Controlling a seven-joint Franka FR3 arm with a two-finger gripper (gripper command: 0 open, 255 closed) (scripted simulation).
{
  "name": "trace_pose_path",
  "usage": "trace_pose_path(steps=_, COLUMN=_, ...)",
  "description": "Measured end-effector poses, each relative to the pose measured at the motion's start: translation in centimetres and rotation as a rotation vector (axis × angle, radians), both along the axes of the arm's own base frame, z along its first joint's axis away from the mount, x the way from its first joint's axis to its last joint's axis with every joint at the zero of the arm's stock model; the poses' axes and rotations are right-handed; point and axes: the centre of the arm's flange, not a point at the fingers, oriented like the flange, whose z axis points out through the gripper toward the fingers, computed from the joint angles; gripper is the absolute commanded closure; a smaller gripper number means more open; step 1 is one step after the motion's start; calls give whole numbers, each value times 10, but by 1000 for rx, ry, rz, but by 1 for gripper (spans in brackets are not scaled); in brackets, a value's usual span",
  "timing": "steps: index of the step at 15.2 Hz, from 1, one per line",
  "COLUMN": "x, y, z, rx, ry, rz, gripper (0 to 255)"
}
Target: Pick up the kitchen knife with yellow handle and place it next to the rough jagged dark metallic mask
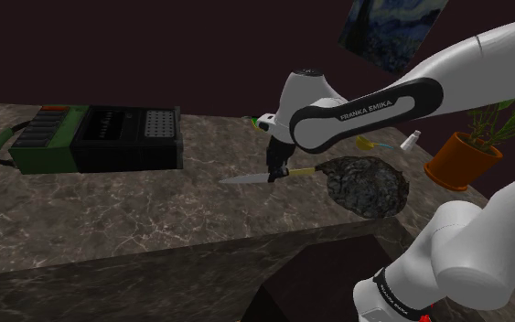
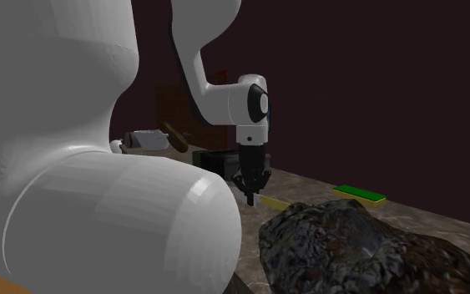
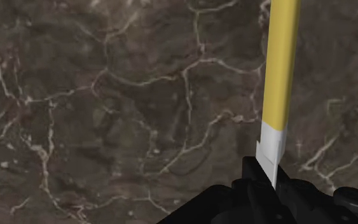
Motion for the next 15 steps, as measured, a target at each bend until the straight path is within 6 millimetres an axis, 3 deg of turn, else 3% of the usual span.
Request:
trace_pose_path(steps=5, x=0, y=0, z=-2, rx=0, ry=0, rz=0, gripper=255)
trace_pose_path(steps=6, x=0, y=0, z=-2, rx=0, ry=0, rz=0, gripper=0)
trace_pose_path(steps=12, x=0, y=0, z=-2, rx=0, ry=0, rz=0, gripper=0)
trace_pose_path(steps=15, x=0, y=0, z=26, rx=1, ry=-2, rz=0, gripper=0)
